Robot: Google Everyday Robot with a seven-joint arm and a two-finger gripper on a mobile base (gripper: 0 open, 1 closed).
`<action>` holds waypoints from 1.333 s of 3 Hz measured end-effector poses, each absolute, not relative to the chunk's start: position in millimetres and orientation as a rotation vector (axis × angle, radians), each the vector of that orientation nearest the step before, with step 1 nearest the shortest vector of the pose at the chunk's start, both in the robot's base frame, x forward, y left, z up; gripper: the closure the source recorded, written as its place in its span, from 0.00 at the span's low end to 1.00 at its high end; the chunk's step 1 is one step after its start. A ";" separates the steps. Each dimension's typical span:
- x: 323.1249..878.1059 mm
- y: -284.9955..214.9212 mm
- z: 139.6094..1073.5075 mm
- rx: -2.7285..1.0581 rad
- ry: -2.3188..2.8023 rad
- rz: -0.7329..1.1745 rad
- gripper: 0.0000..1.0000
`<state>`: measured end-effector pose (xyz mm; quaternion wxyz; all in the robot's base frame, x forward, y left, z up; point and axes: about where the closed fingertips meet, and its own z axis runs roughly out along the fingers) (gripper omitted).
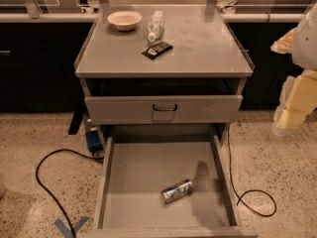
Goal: Pick redbull can from middle drawer and place on counter
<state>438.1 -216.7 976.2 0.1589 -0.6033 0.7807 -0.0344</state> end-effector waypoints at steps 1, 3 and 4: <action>438.2 -216.6 976.1 -1.725 2.232 -0.099 0.00; 450.2 -214.5 917.9 -1.714 2.221 -0.117 0.00; 471.8 -208.4 857.4 -1.695 2.198 -0.085 0.00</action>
Offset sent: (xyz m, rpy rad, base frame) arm 0.0064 0.0028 -0.0348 -0.0700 -0.0447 0.0059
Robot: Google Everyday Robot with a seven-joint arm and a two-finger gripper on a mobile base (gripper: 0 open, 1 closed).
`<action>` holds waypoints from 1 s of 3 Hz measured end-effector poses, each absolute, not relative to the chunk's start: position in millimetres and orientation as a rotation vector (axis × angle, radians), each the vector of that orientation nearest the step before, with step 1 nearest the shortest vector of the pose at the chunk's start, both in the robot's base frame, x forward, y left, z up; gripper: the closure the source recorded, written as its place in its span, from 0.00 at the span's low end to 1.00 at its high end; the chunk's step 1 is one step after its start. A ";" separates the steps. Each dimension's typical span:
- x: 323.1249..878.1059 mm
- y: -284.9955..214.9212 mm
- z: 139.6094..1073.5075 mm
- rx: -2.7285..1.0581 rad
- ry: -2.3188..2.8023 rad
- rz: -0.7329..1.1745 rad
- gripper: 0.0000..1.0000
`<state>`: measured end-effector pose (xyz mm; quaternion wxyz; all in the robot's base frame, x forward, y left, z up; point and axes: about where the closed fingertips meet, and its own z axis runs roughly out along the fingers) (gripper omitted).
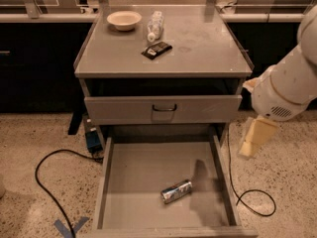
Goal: Pick redbull can from middle drawer and place on counter
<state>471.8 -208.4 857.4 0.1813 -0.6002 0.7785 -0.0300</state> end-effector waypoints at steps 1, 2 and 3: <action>497.7 -197.7 784.0 -1.729 2.180 -0.036 0.00; 497.7 -197.7 784.0 -1.729 2.180 -0.036 0.00; 495.6 -194.2 766.6 -1.719 2.184 0.005 0.00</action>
Offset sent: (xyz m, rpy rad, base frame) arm 0.0173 0.0084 -0.0520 0.0094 0.0186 0.0276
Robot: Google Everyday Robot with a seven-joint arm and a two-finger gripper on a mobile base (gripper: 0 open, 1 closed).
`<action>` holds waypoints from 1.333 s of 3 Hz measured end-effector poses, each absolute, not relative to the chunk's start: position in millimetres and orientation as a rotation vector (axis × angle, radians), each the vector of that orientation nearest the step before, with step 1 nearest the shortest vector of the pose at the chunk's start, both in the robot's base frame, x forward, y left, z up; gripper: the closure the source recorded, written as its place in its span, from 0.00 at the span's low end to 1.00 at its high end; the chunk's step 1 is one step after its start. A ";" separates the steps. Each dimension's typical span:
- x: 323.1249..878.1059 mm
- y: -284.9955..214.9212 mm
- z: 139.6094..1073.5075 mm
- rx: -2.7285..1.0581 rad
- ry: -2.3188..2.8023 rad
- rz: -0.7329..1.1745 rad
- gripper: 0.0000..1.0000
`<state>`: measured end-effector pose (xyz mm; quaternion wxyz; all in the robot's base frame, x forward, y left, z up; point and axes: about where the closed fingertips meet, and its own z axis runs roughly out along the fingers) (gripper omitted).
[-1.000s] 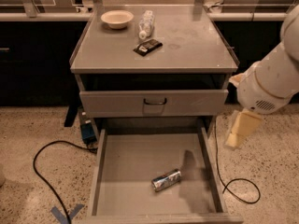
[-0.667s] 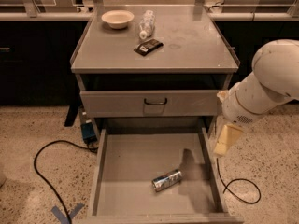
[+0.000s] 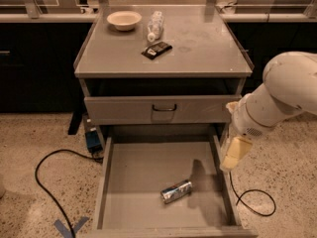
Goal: Pick redbull can from middle drawer and place on counter
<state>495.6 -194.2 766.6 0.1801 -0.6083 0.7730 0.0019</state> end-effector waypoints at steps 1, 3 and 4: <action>491.9 -179.9 713.6 -1.711 2.176 0.085 0.00; 483.5 -126.6 592.9 -1.666 2.165 0.274 0.00; 474.5 -98.6 541.6 -1.666 2.182 0.361 0.00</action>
Offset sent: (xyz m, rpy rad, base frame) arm -0.0158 0.0763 -0.2016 0.1889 0.0905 0.0528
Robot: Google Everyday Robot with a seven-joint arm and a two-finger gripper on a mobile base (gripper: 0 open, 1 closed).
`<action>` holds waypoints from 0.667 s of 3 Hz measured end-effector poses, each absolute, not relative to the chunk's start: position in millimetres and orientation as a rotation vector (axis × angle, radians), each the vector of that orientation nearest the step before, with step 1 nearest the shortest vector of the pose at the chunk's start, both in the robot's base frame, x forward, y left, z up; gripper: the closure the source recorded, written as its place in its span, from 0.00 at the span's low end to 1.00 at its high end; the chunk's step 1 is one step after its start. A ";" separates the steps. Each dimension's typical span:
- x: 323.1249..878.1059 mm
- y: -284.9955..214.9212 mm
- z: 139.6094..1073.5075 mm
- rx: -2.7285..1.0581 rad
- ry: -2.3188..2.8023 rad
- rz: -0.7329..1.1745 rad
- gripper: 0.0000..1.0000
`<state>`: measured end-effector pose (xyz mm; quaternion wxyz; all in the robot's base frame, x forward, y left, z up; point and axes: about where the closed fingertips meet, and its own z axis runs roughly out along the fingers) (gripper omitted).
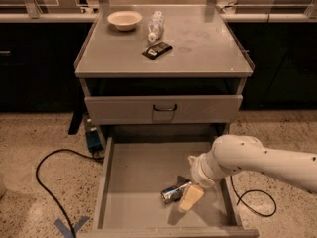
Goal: Pick redbull can from middle drawer and place on counter
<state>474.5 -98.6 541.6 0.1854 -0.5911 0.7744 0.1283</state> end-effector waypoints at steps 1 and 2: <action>474.5 -98.6 541.6 -1.666 2.182 0.361 0.00; 472.1 -98.3 533.7 -1.657 2.170 0.378 0.00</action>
Offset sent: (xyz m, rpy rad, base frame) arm -0.0041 -0.0009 -0.0167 0.0411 -0.0088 -0.0009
